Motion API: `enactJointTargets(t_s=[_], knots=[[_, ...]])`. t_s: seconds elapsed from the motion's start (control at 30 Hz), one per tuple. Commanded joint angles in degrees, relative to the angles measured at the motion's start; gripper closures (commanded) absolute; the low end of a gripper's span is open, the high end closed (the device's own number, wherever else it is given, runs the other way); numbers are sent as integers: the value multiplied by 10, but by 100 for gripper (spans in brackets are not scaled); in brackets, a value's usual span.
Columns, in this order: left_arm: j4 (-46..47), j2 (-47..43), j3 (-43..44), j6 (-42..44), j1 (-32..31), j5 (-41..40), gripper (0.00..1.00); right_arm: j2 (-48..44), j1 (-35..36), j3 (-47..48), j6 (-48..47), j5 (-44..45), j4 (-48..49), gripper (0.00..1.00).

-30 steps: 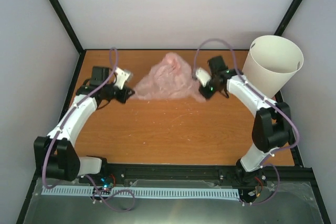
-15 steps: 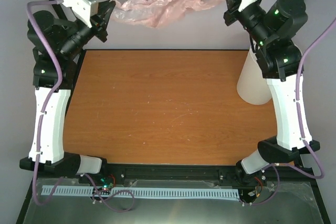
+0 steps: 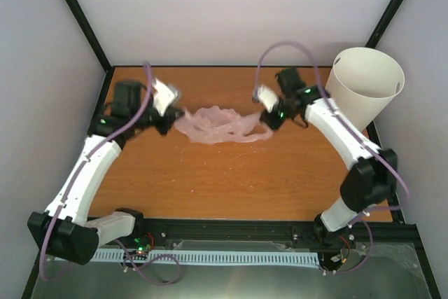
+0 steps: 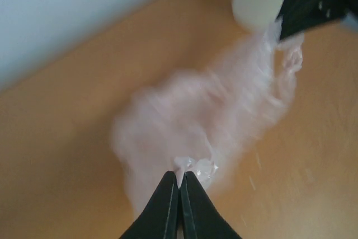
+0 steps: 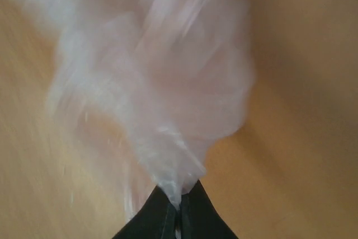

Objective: Put the trash bags into the trash bin

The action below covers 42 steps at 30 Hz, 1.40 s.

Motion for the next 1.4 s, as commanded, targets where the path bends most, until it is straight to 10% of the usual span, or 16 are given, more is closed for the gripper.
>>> enactJointTargets(t_s=[0.0, 0.23, 0.5, 0.63, 0.8, 1.03, 1.13, 1.37], knots=[[89, 51, 257, -26, -3, -27, 99, -92, 3, 205, 32, 0, 139, 97], [188, 202, 618, -108, -4, -104, 99, 84, -14, 693, 119, 106, 215, 97], [31, 97, 77, 54, -9, -15, 99, -39, 14, 41, -38, 62, 57, 97], [68, -54, -2, 41, -11, 11, 99, -133, 24, -47, -22, -11, 34, 97], [134, -18, 219, -4, -12, -49, 99, -205, 27, 109, 40, -19, 192, 97], [107, 249, 662, -82, -12, -123, 99, 64, 5, 604, 110, 162, 230, 97], [145, 191, 533, -78, -13, -71, 99, 61, 6, 587, 89, 86, 183, 97], [77, -9, 4, -3, -21, 16, 99, -104, 24, -43, 22, 5, 71, 97]])
